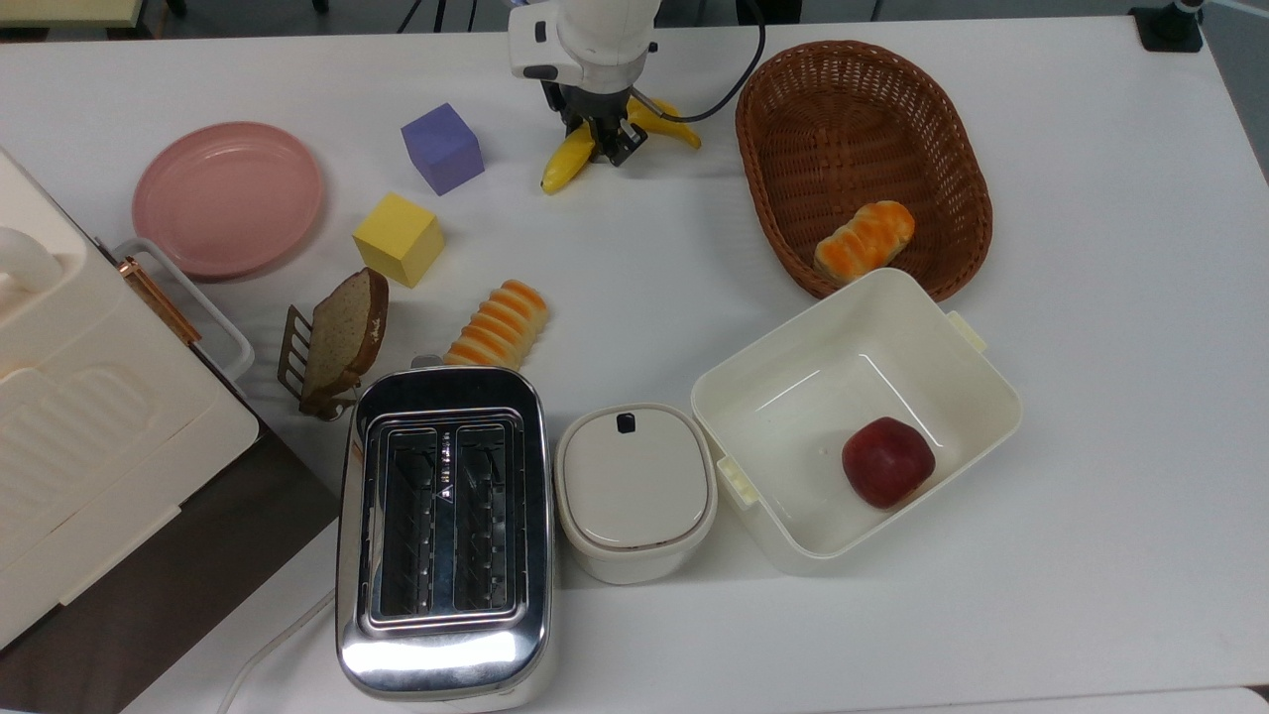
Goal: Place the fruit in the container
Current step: 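Close the gripper on the yellow banana, then lift the banana and carry it over the white container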
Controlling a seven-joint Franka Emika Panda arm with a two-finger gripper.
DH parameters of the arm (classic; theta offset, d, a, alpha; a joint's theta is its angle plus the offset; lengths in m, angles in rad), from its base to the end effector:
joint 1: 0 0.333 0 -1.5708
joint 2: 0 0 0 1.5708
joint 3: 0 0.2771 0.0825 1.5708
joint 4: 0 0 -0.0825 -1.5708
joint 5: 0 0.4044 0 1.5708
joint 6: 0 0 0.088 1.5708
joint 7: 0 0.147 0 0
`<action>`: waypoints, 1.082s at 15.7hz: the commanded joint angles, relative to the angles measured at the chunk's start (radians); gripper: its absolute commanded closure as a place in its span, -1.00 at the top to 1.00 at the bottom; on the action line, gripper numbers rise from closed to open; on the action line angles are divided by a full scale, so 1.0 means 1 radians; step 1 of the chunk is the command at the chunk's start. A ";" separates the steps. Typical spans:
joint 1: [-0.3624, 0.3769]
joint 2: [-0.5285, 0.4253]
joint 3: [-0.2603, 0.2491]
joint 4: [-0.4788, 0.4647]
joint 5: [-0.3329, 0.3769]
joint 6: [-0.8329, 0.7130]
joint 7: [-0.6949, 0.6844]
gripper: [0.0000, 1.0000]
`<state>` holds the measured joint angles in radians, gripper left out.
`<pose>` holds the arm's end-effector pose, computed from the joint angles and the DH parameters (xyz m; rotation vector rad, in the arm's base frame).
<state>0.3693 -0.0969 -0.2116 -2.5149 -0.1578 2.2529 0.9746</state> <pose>0.4432 0.0642 0.2082 2.7884 -1.0249 -0.1334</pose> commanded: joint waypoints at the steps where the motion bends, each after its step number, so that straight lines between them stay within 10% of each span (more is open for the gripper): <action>1: 0.014 -0.020 -0.011 -0.012 -0.023 0.004 0.019 -0.81; 9: 0.002 -0.058 -0.011 0.135 -0.023 -0.001 0.016 -0.81; 17: 0.014 0.051 -0.035 0.565 0.052 -0.223 -0.146 -0.77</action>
<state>0.3667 -0.1272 -0.2367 -2.1177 -0.1559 2.1650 0.9468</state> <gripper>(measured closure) 0.652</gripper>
